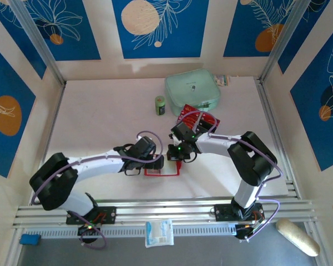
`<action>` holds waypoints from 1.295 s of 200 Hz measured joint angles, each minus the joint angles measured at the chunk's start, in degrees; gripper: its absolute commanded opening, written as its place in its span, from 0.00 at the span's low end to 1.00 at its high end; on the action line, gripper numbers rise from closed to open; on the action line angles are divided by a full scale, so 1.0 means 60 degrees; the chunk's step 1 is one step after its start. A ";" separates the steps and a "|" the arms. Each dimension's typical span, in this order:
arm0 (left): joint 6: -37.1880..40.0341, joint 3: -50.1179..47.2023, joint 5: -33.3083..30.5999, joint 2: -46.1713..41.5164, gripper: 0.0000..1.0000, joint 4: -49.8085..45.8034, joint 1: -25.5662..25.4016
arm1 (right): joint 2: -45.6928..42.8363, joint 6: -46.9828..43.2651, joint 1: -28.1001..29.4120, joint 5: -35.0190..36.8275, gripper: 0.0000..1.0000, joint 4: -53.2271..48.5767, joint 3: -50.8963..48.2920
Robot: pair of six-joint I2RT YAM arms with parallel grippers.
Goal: Put the credit cards into the card holder
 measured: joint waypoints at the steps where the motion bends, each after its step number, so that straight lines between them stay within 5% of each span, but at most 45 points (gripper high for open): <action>1: 0.0000 0.0000 0.0000 0.0007 1.00 0.0004 0.0000 | 0.0007 0.0011 0.0000 -0.0022 0.00 0.0029 -0.0004; 206: -0.0004 -0.0590 -0.0229 0.0401 0.95 0.1290 -0.0164 | 0.0026 0.0780 -0.0248 -0.1147 0.00 0.1115 -0.0532; 259: -0.0033 -0.0765 -0.0331 0.0313 0.93 0.1501 -0.0189 | -0.0685 0.0991 -0.0364 -0.1126 0.29 0.1100 -0.0903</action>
